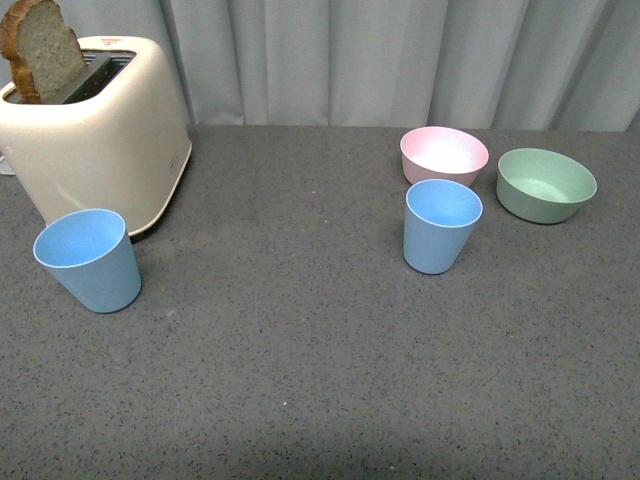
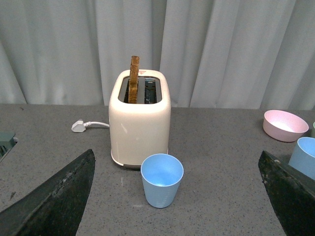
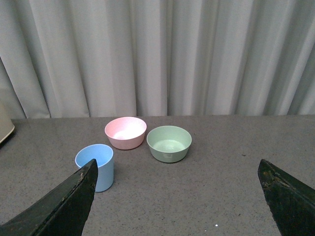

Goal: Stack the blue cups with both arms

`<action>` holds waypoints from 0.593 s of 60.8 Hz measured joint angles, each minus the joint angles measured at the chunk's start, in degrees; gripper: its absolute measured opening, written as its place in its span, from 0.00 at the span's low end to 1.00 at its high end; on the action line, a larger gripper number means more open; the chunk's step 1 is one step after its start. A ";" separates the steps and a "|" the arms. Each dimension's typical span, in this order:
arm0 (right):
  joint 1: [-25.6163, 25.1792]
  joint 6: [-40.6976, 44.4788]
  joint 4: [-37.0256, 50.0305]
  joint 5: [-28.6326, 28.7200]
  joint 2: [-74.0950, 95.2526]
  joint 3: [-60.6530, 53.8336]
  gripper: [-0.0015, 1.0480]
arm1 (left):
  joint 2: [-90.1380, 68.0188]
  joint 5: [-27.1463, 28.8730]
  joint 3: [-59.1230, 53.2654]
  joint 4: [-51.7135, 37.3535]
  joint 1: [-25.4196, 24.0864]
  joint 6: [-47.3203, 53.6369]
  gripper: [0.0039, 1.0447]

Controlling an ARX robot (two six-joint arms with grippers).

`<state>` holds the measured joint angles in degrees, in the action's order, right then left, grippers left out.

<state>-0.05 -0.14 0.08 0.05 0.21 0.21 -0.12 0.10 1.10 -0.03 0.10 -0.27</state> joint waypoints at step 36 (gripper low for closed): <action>0.00 0.00 0.02 0.04 0.00 0.00 0.91 | 0.00 -0.07 0.00 0.00 0.00 -0.02 0.94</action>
<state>-0.05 -0.14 0.10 0.10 0.21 0.21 -0.12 0.03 1.10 -0.03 0.10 -0.30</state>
